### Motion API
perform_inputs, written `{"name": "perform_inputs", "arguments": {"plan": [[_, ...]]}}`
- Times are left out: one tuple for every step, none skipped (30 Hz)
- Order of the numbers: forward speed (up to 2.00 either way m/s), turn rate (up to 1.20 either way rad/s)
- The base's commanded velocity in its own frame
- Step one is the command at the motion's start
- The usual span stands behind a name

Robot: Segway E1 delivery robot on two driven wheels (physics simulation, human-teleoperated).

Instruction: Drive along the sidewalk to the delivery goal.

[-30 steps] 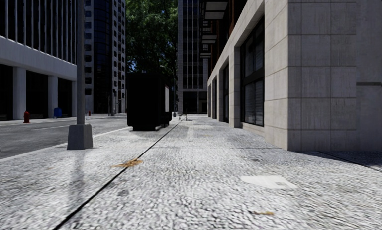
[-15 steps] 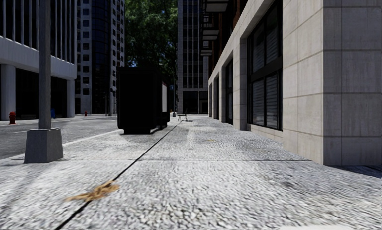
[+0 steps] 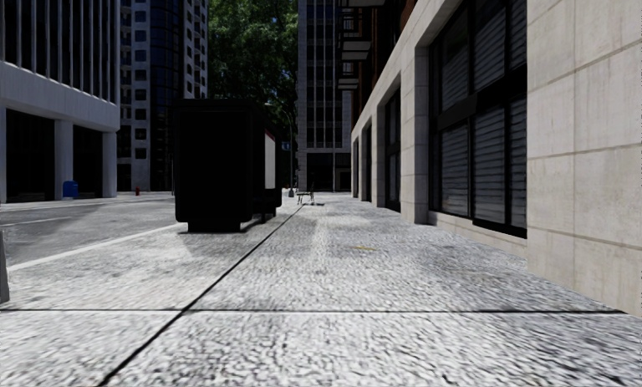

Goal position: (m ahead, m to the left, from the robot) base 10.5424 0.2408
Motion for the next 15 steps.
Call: {"name": "perform_inputs", "arguments": {"plan": [[2.00, 0.00], [2.00, 0.00], [2.00, 0.00], [2.00, 0.00], [2.00, 0.00], [2.00, 0.00], [2.00, 0.00], [2.00, 0.00], [2.00, 0.00], [2.00, 0.00], [2.00, 0.00], [2.00, 0.00], [2.00, 0.00], [2.00, 0.00], [2.00, 0.00]]}}
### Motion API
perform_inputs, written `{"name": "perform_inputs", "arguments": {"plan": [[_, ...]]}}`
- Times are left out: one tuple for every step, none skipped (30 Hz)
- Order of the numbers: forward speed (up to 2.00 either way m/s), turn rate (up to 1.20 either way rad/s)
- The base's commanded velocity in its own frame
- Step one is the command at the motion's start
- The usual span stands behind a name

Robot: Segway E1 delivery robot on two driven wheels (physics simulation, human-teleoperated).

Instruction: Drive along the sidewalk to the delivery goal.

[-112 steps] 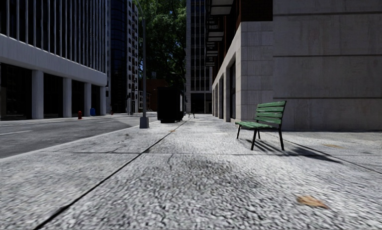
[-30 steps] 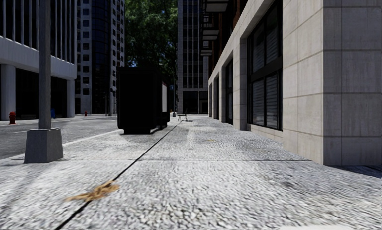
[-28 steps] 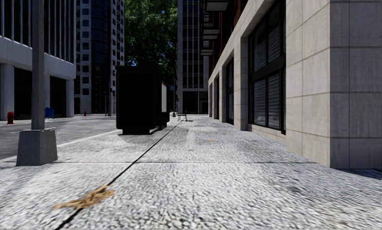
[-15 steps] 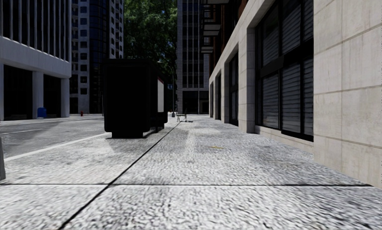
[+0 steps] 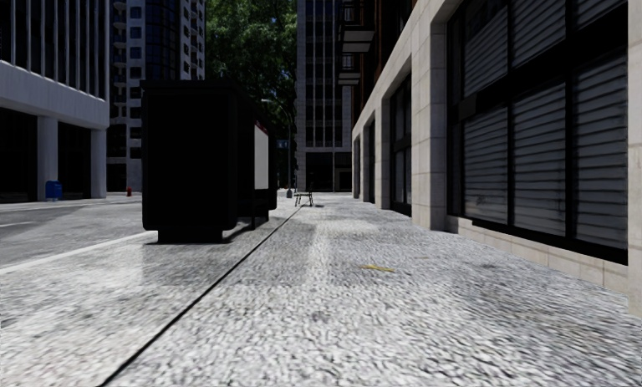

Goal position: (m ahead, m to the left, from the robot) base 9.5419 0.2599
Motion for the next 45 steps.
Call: {"name": "perform_inputs", "arguments": {"plan": [[2.00, 0.00], [2.00, 0.00], [2.00, 0.00], [2.00, 0.00], [2.00, 0.00], [2.00, 0.00], [2.00, 0.00], [2.00, 0.00], [2.00, 0.00], [2.00, 0.00], [2.00, 0.00], [2.00, 0.00], [2.00, 0.00], [2.00, 0.00], [2.00, 0.00], [2.00, 0.00], [2.00, 0.00], [2.00, 0.00], [2.00, 0.00], [2.00, 0.00], [2.00, 0.00], [2.00, 0.00], [2.00, 0.00], [2.00, 0.00], [2.00, 0.00], [2.00, 0.00], [2.00, 0.00], [2.00, 0.00], [2.00, 0.00], [2.00, 0.00], [2.00, 0.00], [2.00, 0.00], [2.00, 0.00], [2.00, 0.00], [2.00, 0.00], [2.00, 0.00], [2.00, 0.00], [2.00, 0.00], [2.00, 0.00], [2.00, 0.01], [2.00, 0.01], [2.00, 0.01], [2.00, 0.01], [2.00, 0.01], [2.00, 0.01]]}}
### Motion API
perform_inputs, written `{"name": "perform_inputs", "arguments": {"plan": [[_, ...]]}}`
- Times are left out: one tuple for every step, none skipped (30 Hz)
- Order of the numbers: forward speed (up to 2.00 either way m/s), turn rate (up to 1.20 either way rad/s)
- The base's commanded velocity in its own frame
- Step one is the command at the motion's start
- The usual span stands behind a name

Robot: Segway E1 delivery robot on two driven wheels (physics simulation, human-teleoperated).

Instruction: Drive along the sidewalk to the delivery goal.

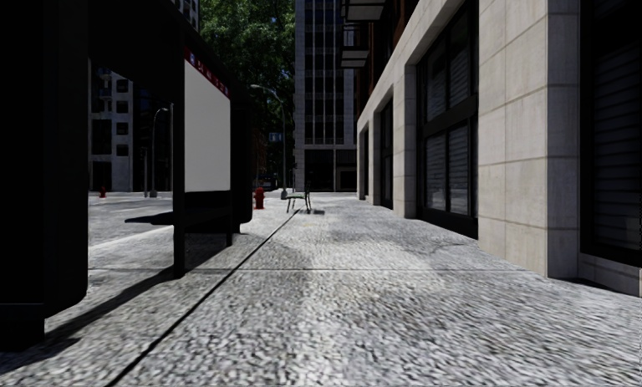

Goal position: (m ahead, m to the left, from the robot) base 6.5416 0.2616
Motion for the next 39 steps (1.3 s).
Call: {"name": "perform_inputs", "arguments": {"plan": [[2.00, 0.01], [2.00, 0.01], [2.00, 0.02], [2.00, 0.02], [2.00, 0.02], [2.00, 0.04], [2.00, 0.06], [2.00, 0.07], [2.00, 0.07], [2.00, 0.08], [2.00, 0.09], [2.00, 0.11], [2.00, 0.14], [2.00, 0.14], [2.00, 0.15], [2.00, 0.15], [2.00, 0.15], [2.00, 0.15], [2.00, 0.15], [2.00, 0.15], [2.00, 0.15], [2.00, 0.16], [2.00, 0.17], [2.00, 0.17], [2.00, 0.18], [2.00, 0.18], [2.00, 0.18], [2.00, 0.18], [2.00, 0.18], [2.00, 0.18], [2.00, 0.18], [2.00, 0.18], [2.00, 0.18], [2.00, 0.18], [2.00, 0.18], [2.00, 0.18], [2.00, 0.18], [2.00, 0.18], [2.00, 0.18]]}}
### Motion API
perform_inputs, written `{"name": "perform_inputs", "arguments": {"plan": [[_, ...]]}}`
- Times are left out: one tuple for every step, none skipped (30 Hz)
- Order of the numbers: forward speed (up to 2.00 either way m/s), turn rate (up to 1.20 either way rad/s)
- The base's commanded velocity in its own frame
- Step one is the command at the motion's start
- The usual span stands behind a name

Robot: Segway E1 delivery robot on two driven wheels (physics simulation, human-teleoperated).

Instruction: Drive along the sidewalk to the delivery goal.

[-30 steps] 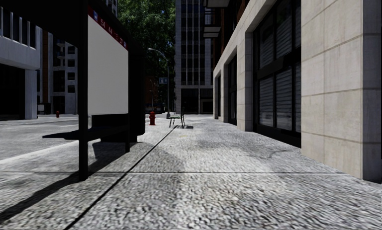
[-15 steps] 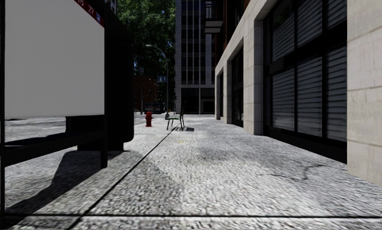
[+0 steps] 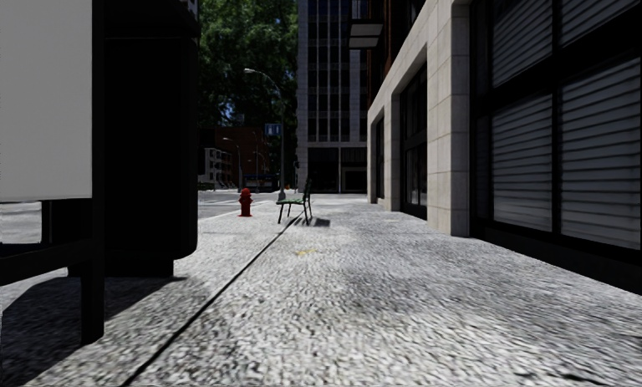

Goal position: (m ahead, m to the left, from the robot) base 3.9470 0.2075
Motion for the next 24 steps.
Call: {"name": "perform_inputs", "arguments": {"plan": [[2.00, 0.18], [2.00, 0.18], [2.00, 0.18], [2.00, 0.18], [2.00, 0.18], [2.00, 0.18], [2.00, 0.19], [2.00, 0.20], [2.00, 0.20], [2.00, 0.20], [2.00, 0.21], [2.00, 0.21], [2.00, 0.21], [2.00, 0.21], [2.00, 0.21], [2.00, 0.21], [2.00, 0.21], [2.00, 0.21], [2.00, 0.21], [2.00, 0.21], [2.00, 0.21], [2.00, 0.21], [2.00, 0.21], [2.00, 0.21]]}}
